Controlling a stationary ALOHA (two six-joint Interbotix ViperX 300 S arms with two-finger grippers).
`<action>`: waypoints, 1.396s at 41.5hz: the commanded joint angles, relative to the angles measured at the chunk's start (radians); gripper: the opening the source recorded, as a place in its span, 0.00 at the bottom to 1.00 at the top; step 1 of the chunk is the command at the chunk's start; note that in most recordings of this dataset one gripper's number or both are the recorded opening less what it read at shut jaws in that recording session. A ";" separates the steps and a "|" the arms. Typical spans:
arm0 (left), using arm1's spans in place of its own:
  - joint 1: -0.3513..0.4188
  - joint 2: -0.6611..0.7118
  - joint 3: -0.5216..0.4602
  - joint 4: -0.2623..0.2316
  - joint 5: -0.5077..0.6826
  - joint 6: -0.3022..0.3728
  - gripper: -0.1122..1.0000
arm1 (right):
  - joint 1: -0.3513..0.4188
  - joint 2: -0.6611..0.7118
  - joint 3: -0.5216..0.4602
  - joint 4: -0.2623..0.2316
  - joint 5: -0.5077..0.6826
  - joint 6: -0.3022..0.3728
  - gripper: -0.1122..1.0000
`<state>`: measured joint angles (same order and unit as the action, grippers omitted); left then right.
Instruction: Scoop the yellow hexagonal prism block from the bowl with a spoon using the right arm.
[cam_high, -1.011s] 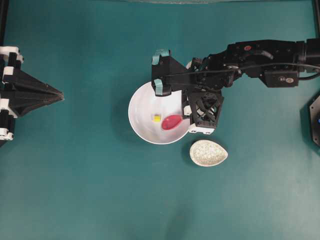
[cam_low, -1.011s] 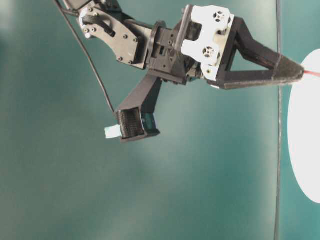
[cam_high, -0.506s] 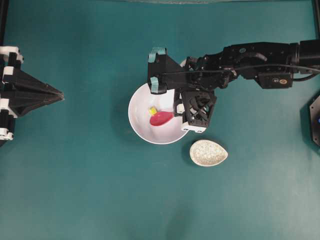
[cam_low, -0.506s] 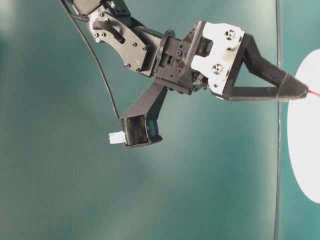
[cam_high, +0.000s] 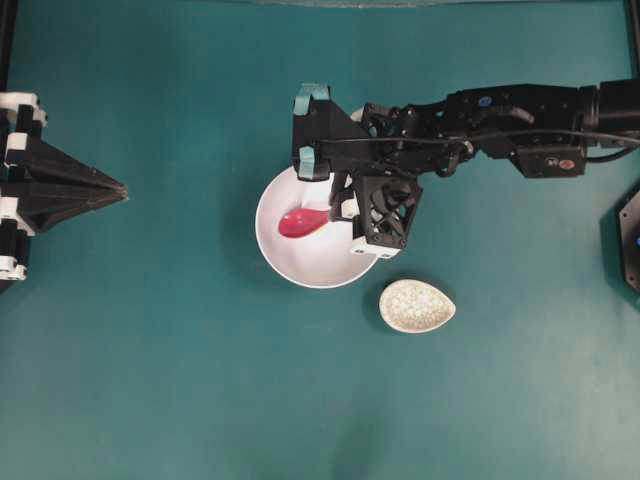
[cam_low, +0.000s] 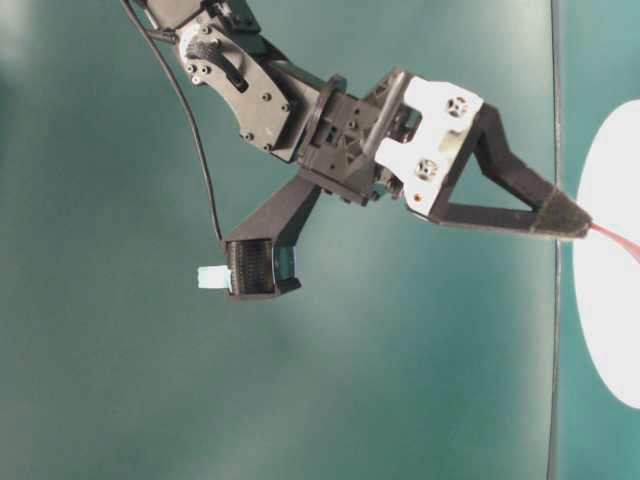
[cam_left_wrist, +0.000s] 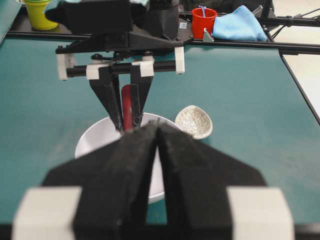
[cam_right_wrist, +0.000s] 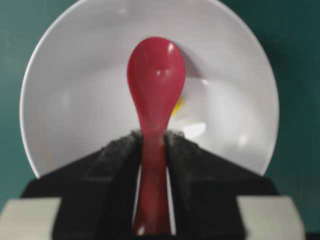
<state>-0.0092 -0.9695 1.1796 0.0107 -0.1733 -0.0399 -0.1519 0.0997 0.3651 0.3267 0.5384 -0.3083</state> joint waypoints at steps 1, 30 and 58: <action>0.002 0.008 -0.026 0.003 -0.012 0.002 0.17 | 0.002 -0.017 -0.023 -0.002 -0.011 0.000 0.32; 0.002 0.006 -0.026 0.002 -0.012 0.000 0.17 | 0.002 -0.210 -0.071 -0.057 0.038 0.006 0.32; 0.002 0.006 -0.026 0.002 -0.012 0.000 0.17 | 0.002 -0.258 -0.060 -0.071 0.212 0.066 0.32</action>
<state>-0.0092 -0.9710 1.1781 0.0107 -0.1749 -0.0399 -0.1503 -0.1197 0.3175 0.2577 0.7394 -0.2500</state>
